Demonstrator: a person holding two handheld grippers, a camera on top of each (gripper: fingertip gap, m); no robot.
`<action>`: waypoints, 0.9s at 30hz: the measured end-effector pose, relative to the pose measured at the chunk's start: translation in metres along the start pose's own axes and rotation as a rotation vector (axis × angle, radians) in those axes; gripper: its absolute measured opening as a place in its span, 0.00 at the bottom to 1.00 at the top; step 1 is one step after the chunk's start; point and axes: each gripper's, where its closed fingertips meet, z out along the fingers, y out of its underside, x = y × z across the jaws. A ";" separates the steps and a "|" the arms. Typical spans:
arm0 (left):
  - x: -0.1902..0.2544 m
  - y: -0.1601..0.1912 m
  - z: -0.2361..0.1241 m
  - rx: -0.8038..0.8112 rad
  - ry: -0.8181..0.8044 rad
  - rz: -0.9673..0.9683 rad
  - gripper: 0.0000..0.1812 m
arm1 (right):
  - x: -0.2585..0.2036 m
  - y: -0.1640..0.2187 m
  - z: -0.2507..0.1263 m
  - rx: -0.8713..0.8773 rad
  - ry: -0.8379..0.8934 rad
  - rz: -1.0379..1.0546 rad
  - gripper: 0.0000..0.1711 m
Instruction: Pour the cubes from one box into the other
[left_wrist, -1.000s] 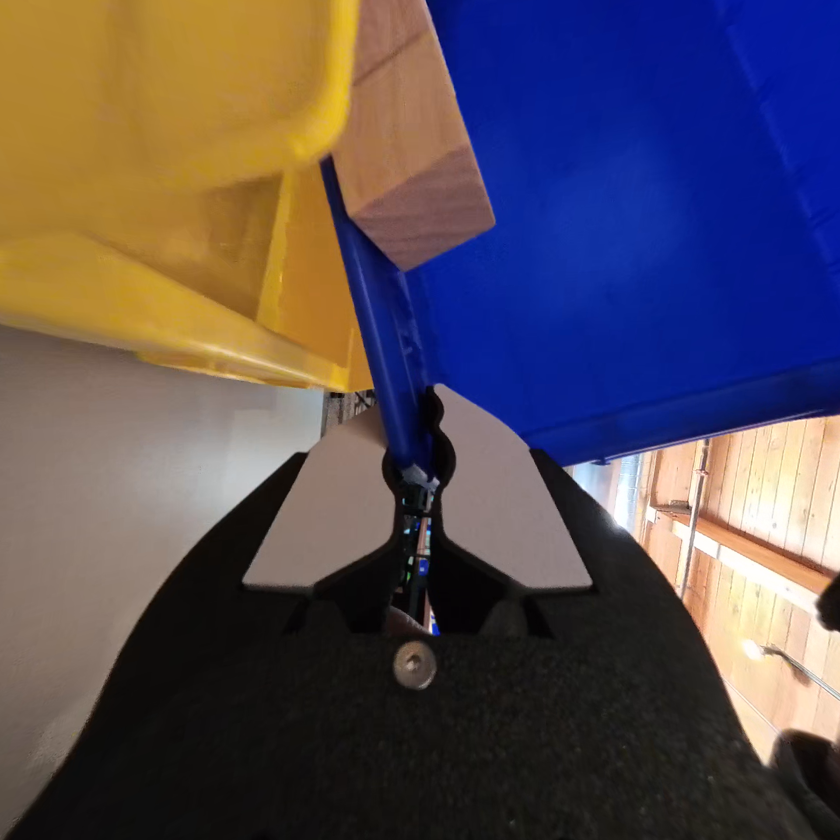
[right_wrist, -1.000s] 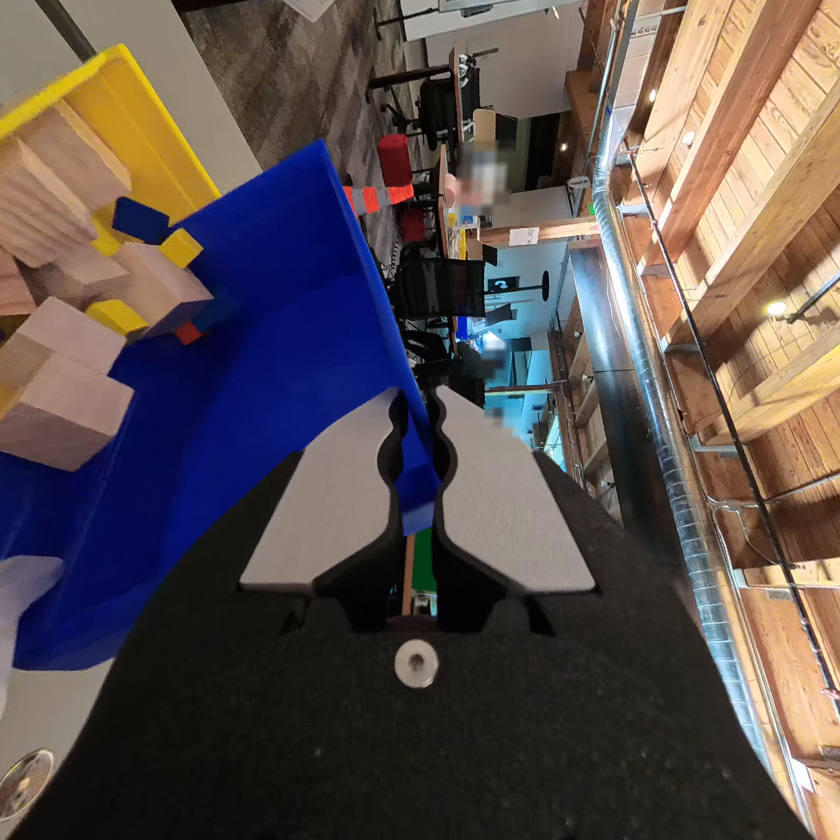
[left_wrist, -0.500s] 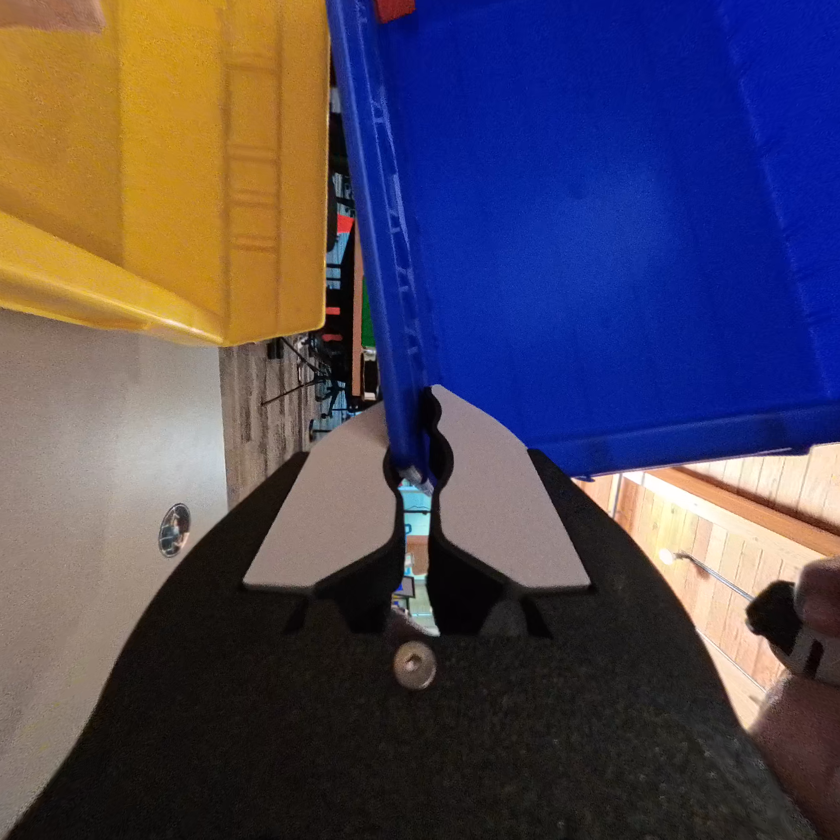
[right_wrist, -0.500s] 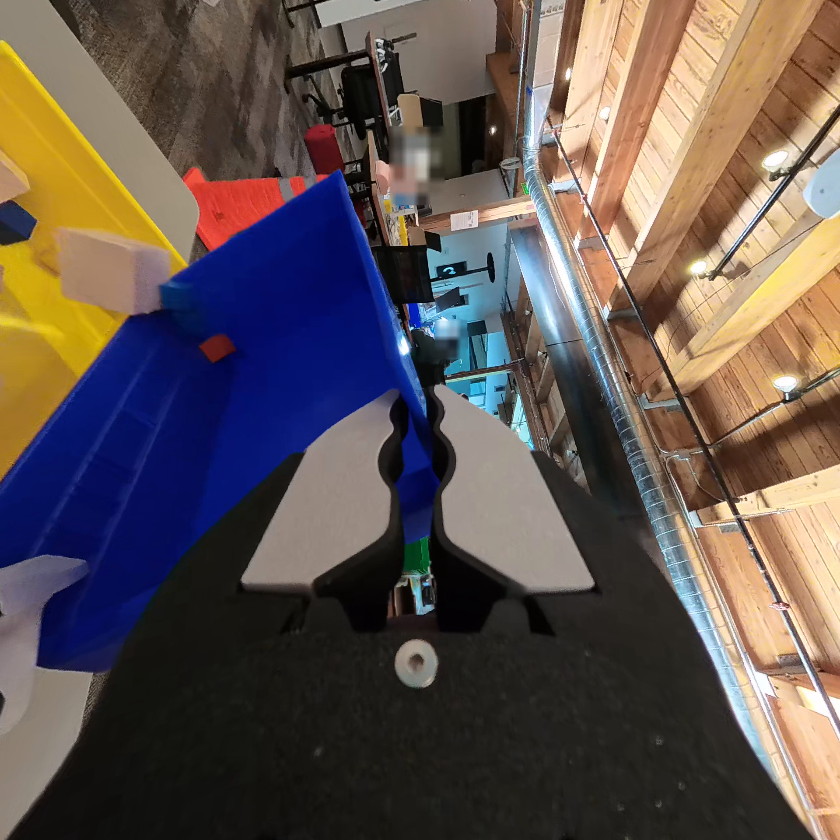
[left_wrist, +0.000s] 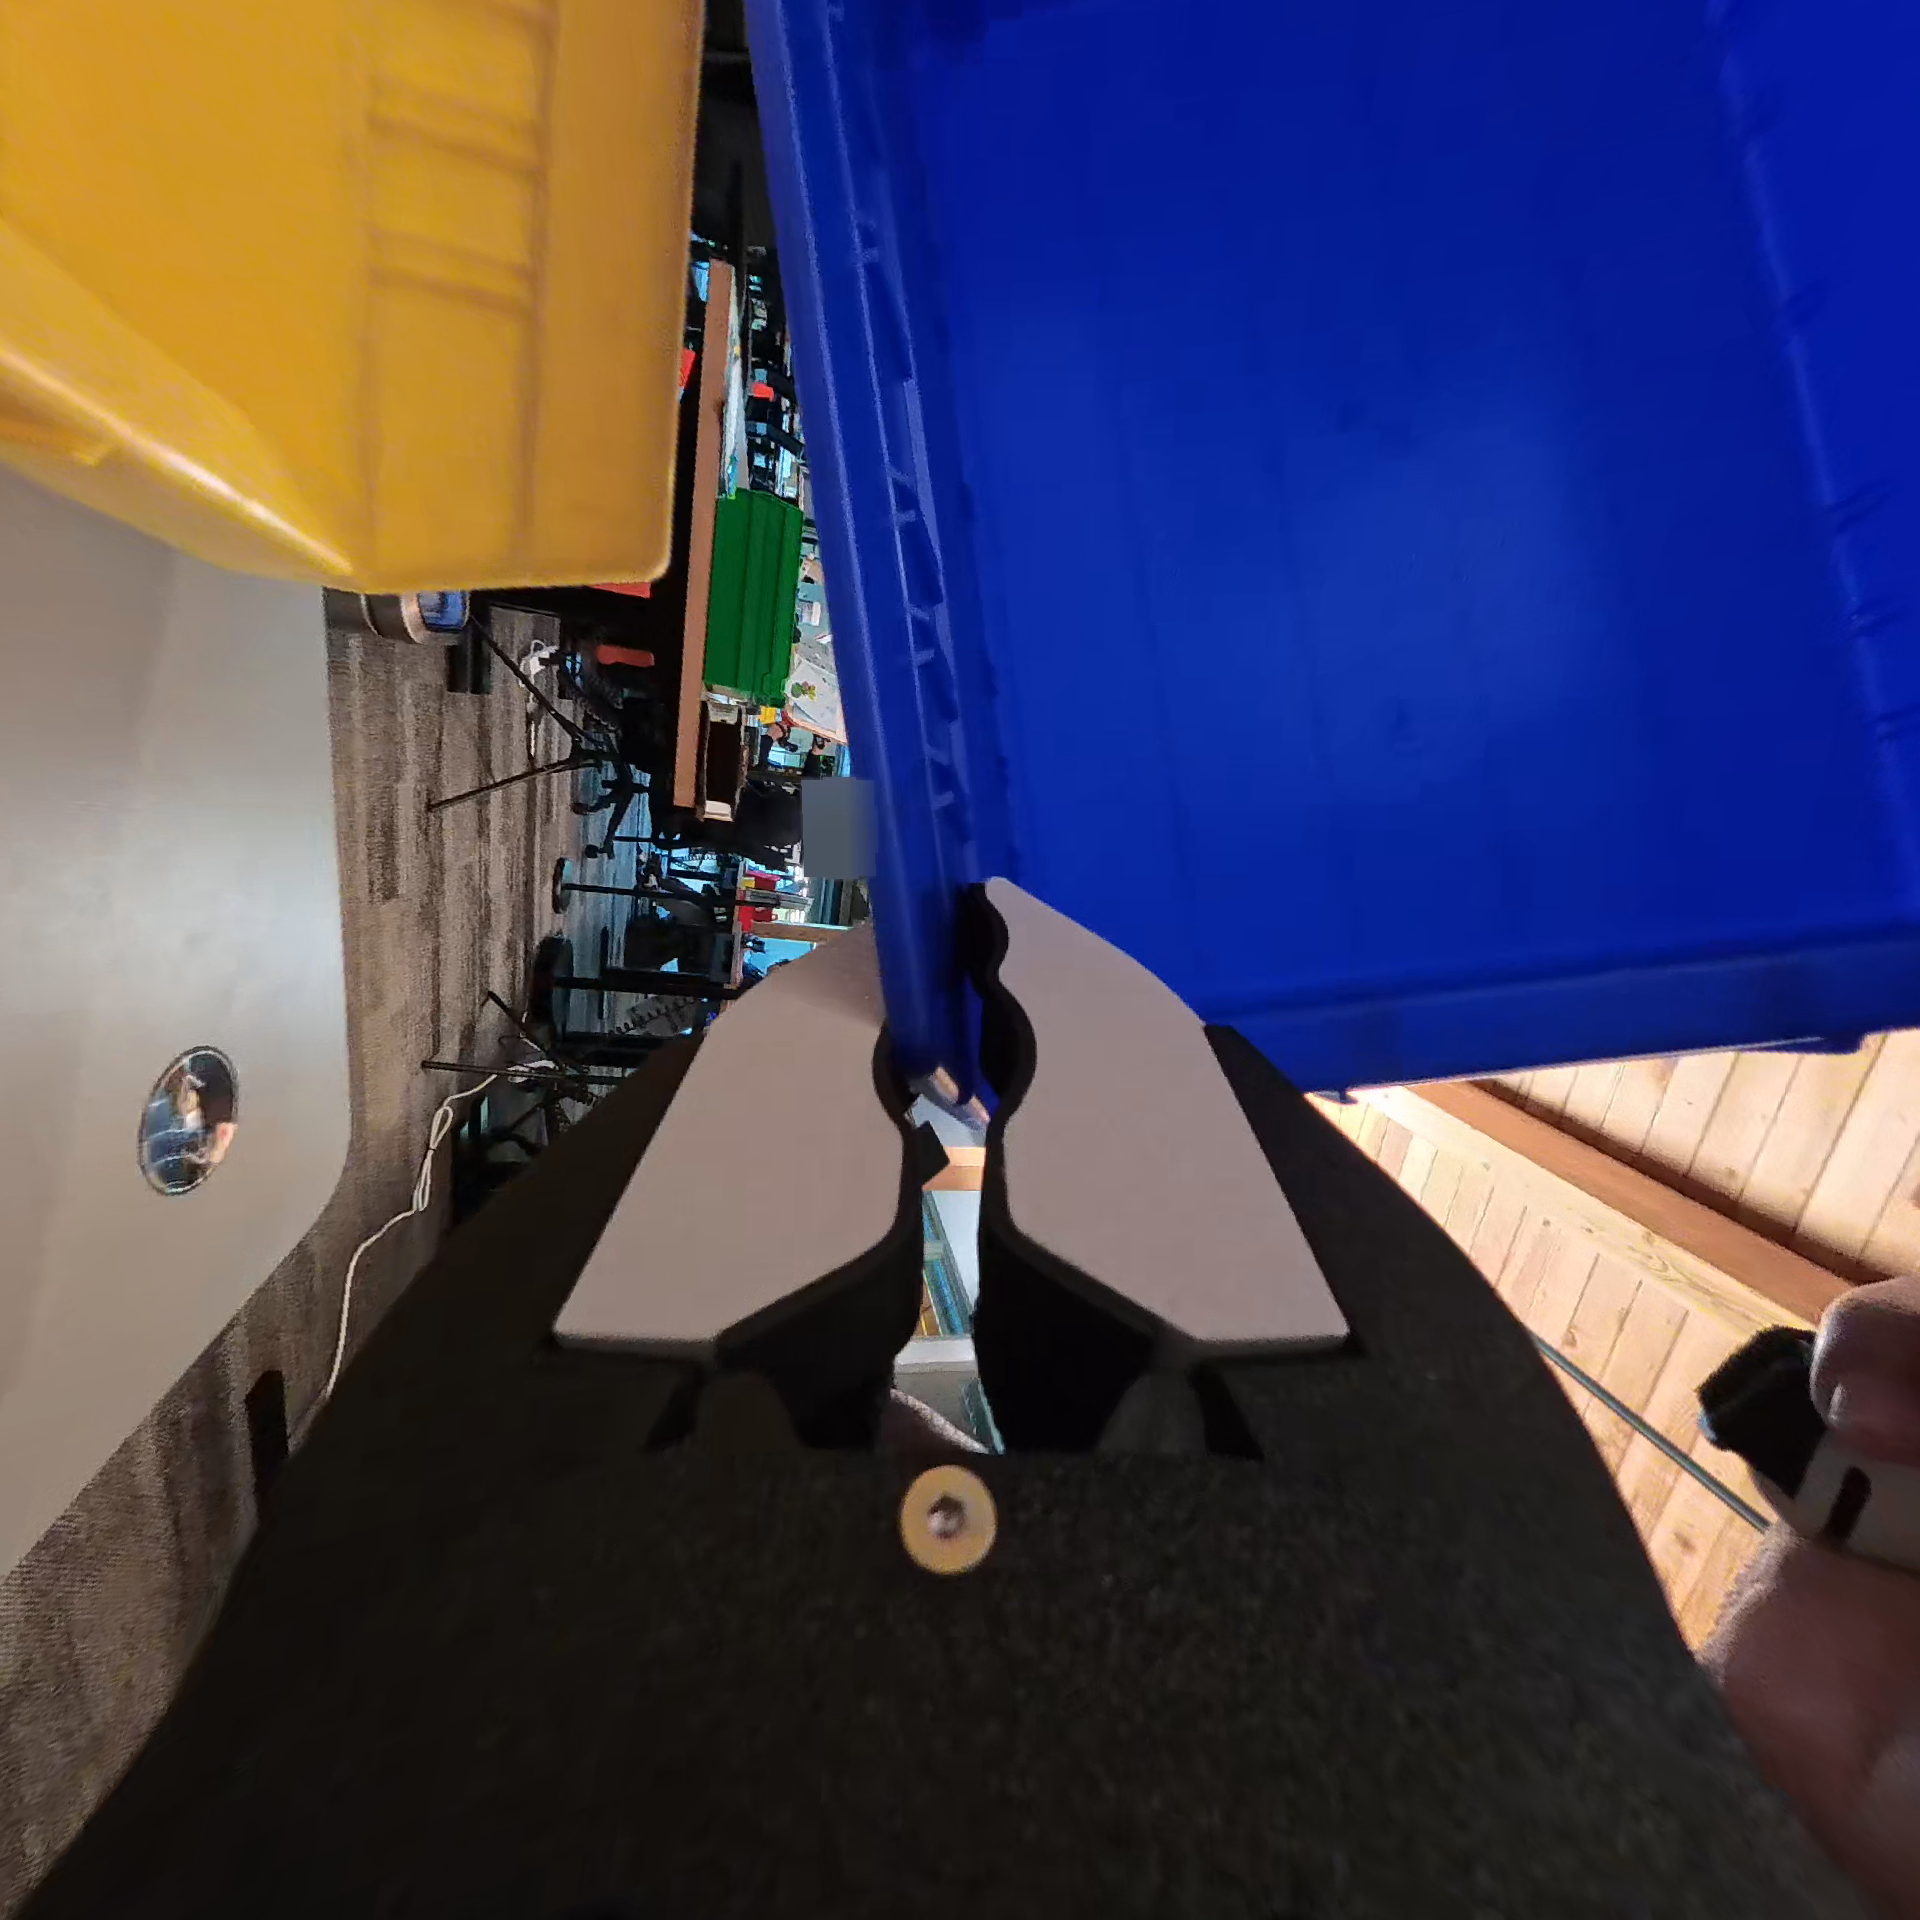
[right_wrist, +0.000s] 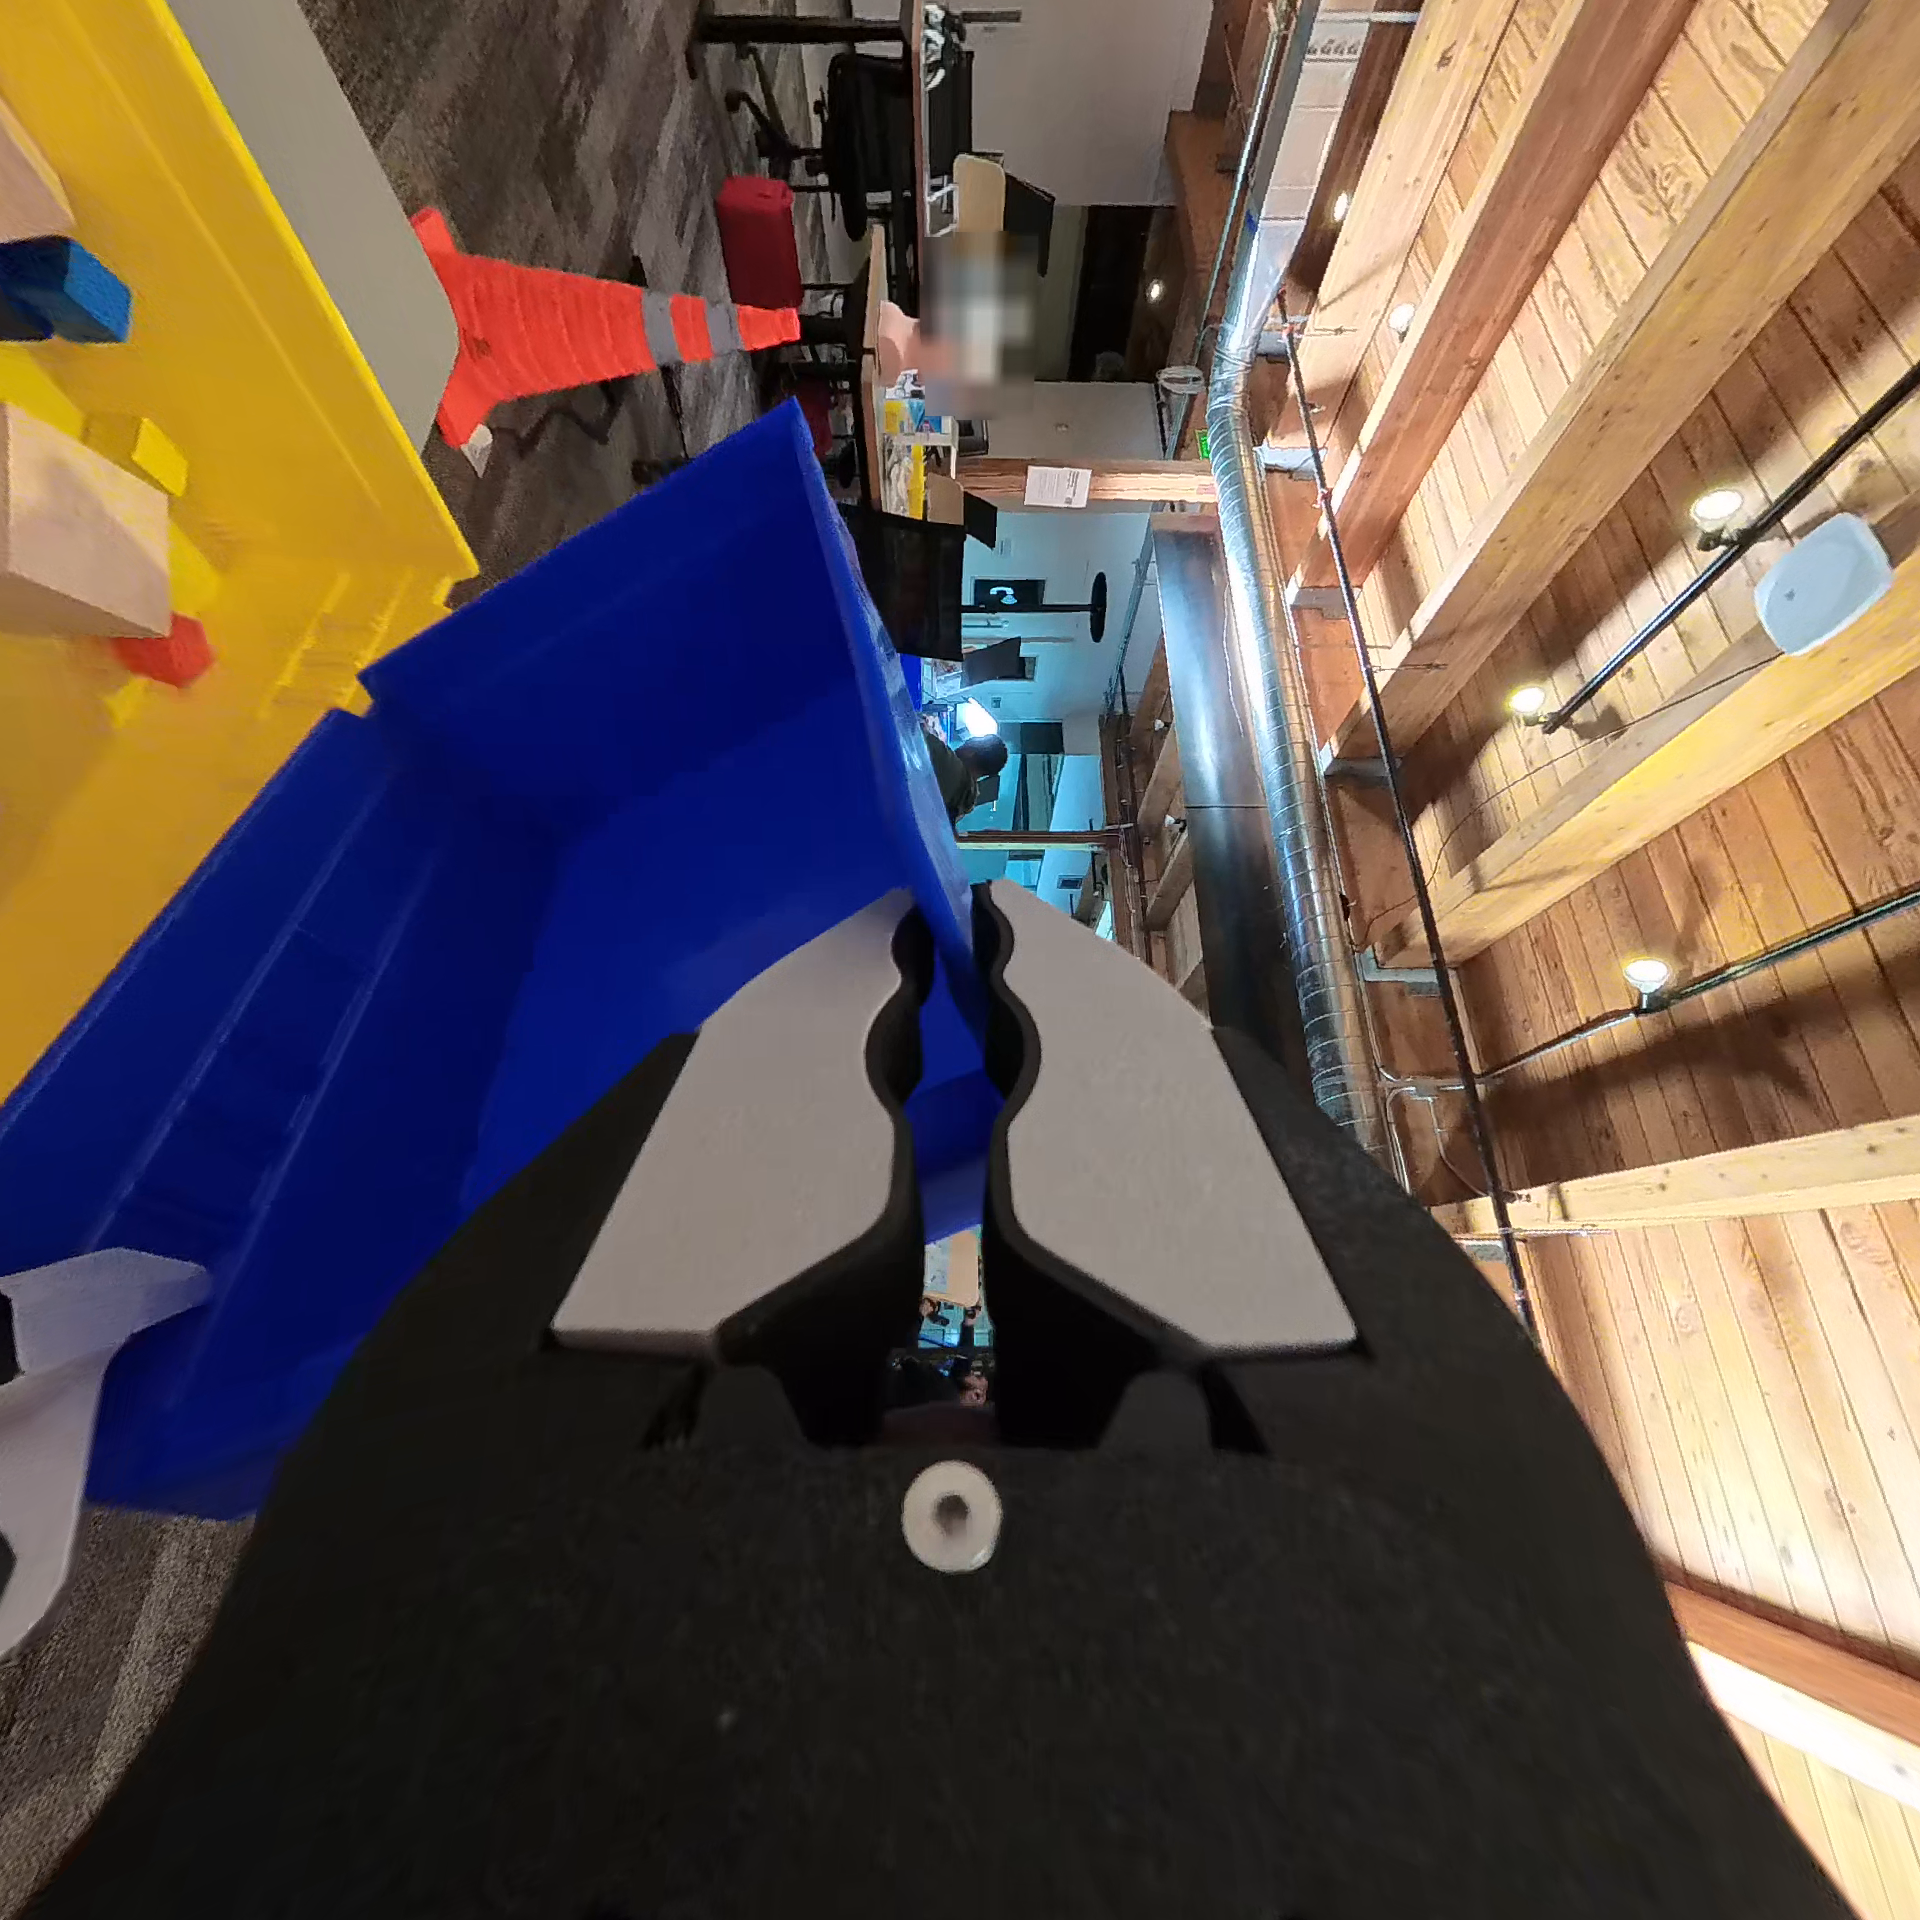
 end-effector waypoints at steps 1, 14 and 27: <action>-0.001 -0.002 -0.002 0.005 -0.008 0.007 0.02 | 0.000 0.001 0.000 -0.001 -0.001 0.009 0.04; 0.078 -0.092 -0.117 0.258 -0.346 0.858 0.02 | 0.030 0.035 -0.050 0.225 0.000 1.013 0.02; 0.224 -0.214 -0.455 0.765 -0.899 1.445 0.02 | -0.025 -0.230 -0.157 0.572 -0.362 1.662 0.02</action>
